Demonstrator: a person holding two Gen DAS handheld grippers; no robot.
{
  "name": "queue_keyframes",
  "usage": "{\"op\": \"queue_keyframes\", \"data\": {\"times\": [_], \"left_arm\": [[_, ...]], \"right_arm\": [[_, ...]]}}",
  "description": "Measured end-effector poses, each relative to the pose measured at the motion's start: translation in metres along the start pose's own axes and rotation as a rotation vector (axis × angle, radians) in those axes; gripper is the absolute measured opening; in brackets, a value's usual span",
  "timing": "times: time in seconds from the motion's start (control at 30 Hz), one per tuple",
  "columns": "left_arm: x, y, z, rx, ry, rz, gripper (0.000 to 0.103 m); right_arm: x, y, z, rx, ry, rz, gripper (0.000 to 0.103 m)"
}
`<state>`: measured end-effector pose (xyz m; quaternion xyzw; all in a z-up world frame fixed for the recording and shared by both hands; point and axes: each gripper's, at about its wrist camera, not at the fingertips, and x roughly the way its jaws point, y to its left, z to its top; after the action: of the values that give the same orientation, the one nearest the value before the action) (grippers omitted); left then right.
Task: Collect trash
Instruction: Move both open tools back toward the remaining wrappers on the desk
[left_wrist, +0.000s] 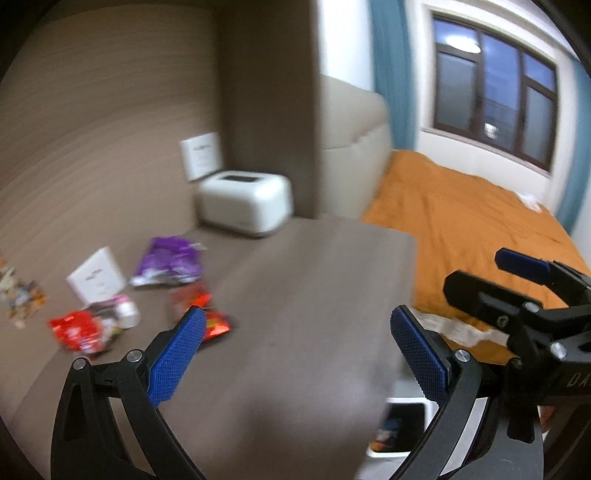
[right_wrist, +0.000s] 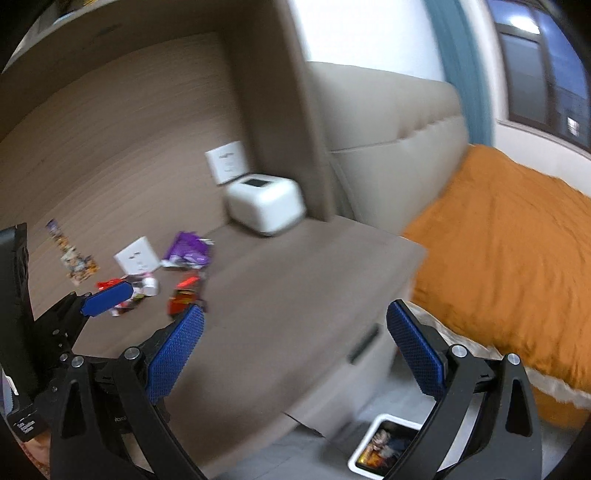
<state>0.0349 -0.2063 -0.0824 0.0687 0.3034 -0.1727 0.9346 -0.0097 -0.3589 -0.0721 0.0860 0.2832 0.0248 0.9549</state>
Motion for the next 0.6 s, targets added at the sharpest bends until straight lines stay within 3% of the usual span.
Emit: {"op": "queue_keyframes", "data": {"times": [0.3,0.37,0.6], "left_arm": [[-0.014,0.091,-0.008,-0.109,-0.018,0.170,0.098],[-0.015,0.108,-0.011,-0.121,-0.020,0.206,0.098],[-0.002,0.161,-0.018,-0.161,0.007,0.291,0.098]], "right_arm": [[0.052,0.081,0.014,-0.109,0.026,0.140,0.099],[0.069,0.097,0.017,-0.116,0.066,0.172,0.099],[0.108,0.134,0.020,-0.132,0.097,0.214,0.099]]}}
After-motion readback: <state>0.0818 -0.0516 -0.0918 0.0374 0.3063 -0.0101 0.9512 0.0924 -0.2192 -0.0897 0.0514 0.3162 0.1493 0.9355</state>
